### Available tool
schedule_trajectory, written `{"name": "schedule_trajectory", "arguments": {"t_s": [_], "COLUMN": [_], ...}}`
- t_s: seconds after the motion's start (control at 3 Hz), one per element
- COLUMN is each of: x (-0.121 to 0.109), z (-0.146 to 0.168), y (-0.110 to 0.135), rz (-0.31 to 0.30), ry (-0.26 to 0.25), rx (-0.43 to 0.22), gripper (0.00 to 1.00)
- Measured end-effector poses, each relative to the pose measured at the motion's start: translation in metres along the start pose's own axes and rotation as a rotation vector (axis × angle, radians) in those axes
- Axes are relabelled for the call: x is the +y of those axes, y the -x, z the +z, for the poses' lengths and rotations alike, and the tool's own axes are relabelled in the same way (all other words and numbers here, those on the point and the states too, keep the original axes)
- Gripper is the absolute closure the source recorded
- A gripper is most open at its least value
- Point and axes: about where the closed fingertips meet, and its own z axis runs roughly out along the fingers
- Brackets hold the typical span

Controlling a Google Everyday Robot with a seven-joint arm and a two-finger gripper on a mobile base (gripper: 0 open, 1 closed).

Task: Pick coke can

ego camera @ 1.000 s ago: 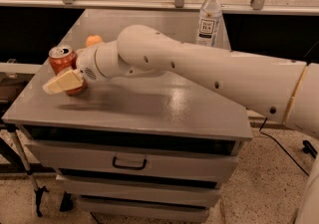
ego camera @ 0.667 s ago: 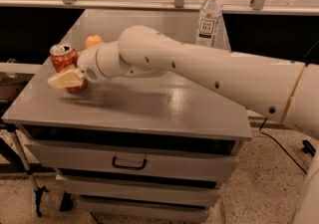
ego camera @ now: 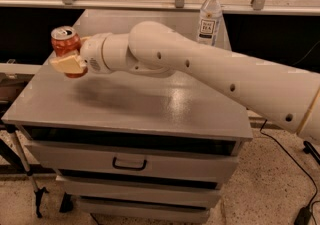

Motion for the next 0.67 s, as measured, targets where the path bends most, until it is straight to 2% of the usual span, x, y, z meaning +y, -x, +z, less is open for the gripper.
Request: {"name": "schedule_trajectory", "arguments": {"t_s": [0.33, 0.67], "x": [-0.0059, -0.0071], "z": [-0.0179, -0.0194], "y": [0.0374, 0.0403], "rz": [-0.043, -0.046], "ry": [-0.023, -0.026], "rx": [-0.053, -0.057], "gripper": [1.0, 1.0]}}
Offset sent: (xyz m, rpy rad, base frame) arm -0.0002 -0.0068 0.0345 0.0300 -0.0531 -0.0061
